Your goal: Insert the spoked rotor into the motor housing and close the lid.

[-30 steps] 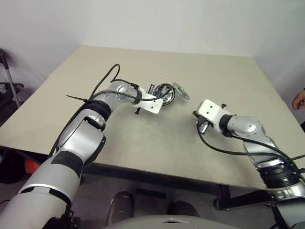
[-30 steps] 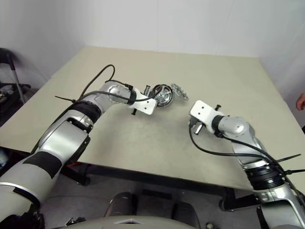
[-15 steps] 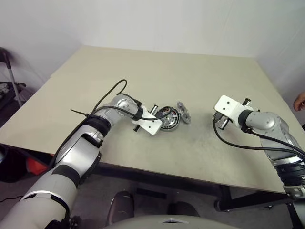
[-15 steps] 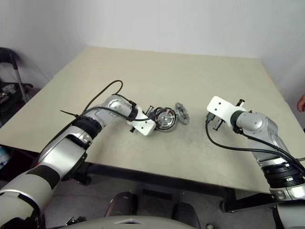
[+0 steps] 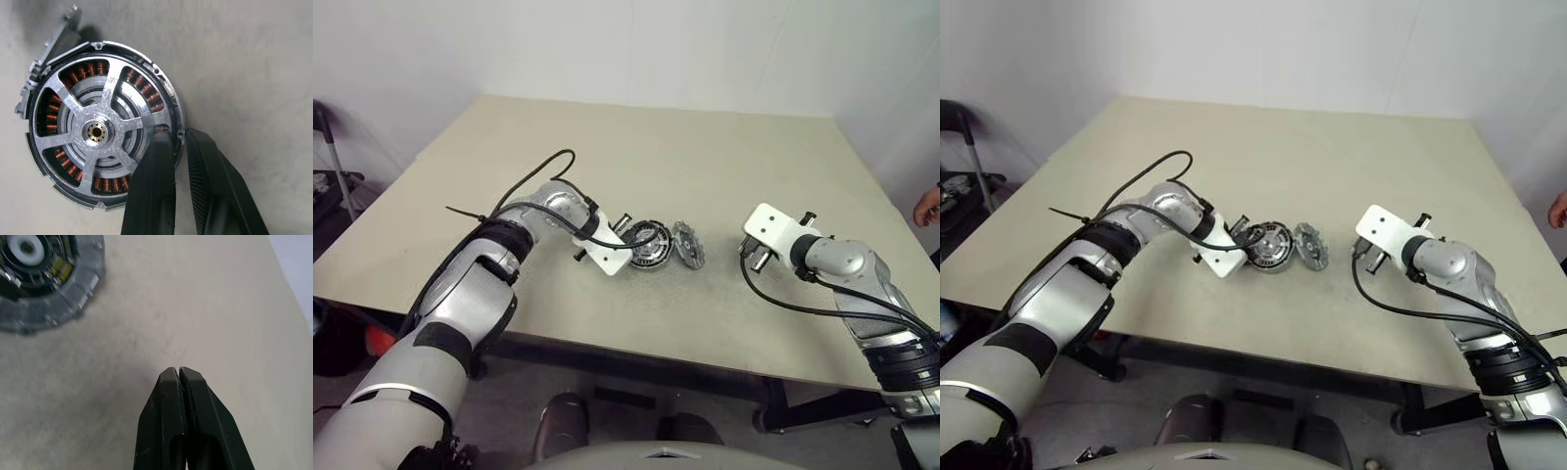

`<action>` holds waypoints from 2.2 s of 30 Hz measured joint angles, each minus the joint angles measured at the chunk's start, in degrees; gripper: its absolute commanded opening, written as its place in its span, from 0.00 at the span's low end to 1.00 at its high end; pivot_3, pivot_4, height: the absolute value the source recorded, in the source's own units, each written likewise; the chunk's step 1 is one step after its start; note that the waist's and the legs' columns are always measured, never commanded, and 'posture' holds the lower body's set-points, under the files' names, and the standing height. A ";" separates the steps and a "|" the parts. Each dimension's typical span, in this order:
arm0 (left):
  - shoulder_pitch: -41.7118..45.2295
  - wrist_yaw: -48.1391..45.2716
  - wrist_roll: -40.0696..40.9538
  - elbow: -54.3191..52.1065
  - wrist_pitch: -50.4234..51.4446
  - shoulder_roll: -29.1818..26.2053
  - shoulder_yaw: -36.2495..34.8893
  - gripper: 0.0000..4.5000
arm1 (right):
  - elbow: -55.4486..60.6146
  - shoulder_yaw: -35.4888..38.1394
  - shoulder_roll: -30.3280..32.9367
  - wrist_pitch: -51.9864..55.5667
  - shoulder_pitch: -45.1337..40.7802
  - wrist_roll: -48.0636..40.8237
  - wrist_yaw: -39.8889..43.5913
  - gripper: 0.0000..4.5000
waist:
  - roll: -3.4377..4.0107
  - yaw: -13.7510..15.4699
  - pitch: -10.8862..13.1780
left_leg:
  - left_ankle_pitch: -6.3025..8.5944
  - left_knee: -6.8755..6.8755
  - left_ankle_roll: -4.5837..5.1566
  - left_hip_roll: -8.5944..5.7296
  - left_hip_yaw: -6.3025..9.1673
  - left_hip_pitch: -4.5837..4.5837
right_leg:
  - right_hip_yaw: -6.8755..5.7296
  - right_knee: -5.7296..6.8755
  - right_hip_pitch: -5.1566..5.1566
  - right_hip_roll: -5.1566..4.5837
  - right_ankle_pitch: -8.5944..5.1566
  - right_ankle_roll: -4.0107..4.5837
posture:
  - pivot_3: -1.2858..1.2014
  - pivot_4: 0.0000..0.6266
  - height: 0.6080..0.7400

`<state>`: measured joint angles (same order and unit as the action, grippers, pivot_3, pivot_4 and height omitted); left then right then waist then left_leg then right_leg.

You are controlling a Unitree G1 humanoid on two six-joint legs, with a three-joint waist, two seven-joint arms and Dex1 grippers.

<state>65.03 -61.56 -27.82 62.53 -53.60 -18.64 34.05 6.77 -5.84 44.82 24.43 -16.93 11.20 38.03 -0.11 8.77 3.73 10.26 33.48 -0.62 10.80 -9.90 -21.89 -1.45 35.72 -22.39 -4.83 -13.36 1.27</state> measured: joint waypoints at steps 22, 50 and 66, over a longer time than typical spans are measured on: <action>10.54 28.01 -22.29 9.81 -10.53 0.54 12.12 0.03 | 10.03 3.04 -0.65 5.41 9.74 -0.01 -3.63 0.00 | -0.02 0.07 0.01 | 0.00 0.16 -0.02 -0.01 0.08 0.00 | -0.01 0.00 0.08 -0.01 0.11 -0.24 | 0.52 0.00 1.00; 12.47 44.10 -30.75 14.77 -8.05 3.40 17.66 0.03 | 14.58 3.19 -2.56 10.73 12.86 0.43 -6.77 0.00 | -0.02 0.06 0.01 | 0.06 0.51 0.09 -0.01 0.13 -0.09 | -0.01 0.04 0.13 -0.03 0.04 -0.11 | 0.52 0.00 1.00; 11.14 35.38 -24.92 15.05 -6.31 3.64 13.68 0.22 | 15.20 2.99 -2.21 10.68 13.09 0.43 -6.74 0.00 | -0.01 0.05 0.01 | 0.11 0.61 0.16 -0.01 0.13 -0.05 | -0.01 0.04 0.22 -0.06 0.05 -0.11 | 0.52 0.00 1.00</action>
<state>76.17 -26.19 -52.73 77.58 -59.91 -15.00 47.72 21.97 -2.85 42.61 35.11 -3.84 11.62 31.29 -0.13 8.81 3.74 10.38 34.10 -0.46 10.79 -9.77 -21.94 -1.46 35.76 -22.17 -4.88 -13.31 1.16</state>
